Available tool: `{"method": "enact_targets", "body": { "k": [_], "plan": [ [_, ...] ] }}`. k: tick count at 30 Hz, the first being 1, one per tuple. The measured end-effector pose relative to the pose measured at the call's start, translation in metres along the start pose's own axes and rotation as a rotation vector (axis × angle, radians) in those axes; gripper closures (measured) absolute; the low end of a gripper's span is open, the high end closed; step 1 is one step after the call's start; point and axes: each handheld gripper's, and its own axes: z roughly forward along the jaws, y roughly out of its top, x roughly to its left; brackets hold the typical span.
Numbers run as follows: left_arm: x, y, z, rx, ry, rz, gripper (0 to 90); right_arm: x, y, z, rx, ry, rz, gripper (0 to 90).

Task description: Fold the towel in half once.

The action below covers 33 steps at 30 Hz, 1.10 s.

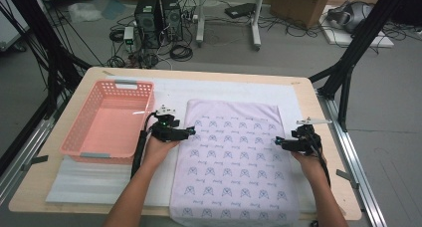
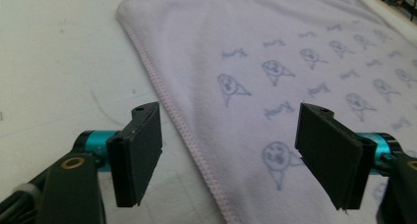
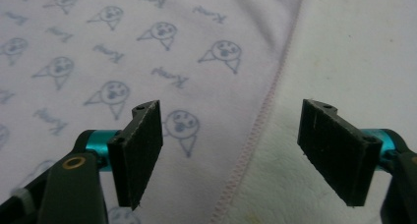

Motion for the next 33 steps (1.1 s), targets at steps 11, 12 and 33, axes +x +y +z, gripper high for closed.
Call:
{"method": "enact_targets", "body": {
  "k": [11, 12, 33],
  "plan": [
    [-0.013, -0.005, 0.011, 0.065, 0.129, 0.192, 54.9, 0.001, 0.001, 0.011, 0.057, -0.072, -0.037, 53.8],
    [-0.014, -0.005, 0.011, 0.068, 0.127, 0.199, 61.2, 0.003, 0.002, 0.011, 0.059, -0.067, -0.051, 60.0],
    [-0.005, 0.048, -0.009, -0.057, 0.165, 0.006, 87.5, -0.005, 0.041, 0.011, -0.041, -0.048, 0.053, 87.2]
  ]
}}
